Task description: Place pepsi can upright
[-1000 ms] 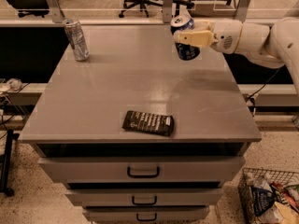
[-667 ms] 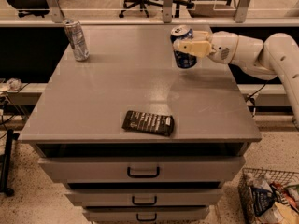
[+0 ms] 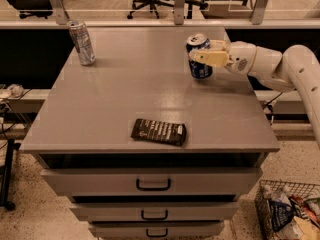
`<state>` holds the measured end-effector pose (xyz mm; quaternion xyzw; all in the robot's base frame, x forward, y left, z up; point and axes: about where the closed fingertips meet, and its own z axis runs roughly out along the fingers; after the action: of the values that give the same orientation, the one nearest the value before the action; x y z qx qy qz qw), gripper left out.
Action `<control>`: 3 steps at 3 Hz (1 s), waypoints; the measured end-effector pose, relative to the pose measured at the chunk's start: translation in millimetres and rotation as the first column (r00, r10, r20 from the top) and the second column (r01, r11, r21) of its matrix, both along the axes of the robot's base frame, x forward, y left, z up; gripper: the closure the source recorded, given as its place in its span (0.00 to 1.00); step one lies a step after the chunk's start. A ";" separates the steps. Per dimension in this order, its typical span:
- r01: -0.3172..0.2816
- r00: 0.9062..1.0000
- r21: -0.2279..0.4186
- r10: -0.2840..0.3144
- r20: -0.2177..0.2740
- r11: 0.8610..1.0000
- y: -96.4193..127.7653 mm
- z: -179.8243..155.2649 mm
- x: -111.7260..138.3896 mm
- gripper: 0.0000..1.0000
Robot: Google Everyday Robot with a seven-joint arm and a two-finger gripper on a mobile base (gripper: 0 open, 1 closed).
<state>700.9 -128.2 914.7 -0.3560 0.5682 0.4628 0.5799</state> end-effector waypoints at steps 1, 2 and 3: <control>0.004 1.000 -0.005 -0.004 -0.013 1.000 -7.8 -14.6 -0.9 0.58; 0.011 1.000 -0.013 -0.012 -0.028 1.000 -13.5 -26.1 -2.3 0.35; 0.012 1.000 -0.013 -0.012 -0.028 1.000 -13.5 -25.1 -2.3 0.12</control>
Offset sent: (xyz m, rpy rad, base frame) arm -0.0051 -0.0306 -0.0462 -0.0262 0.0535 -0.0357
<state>698.6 -141.7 889.6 -0.3499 0.5814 0.4606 0.5722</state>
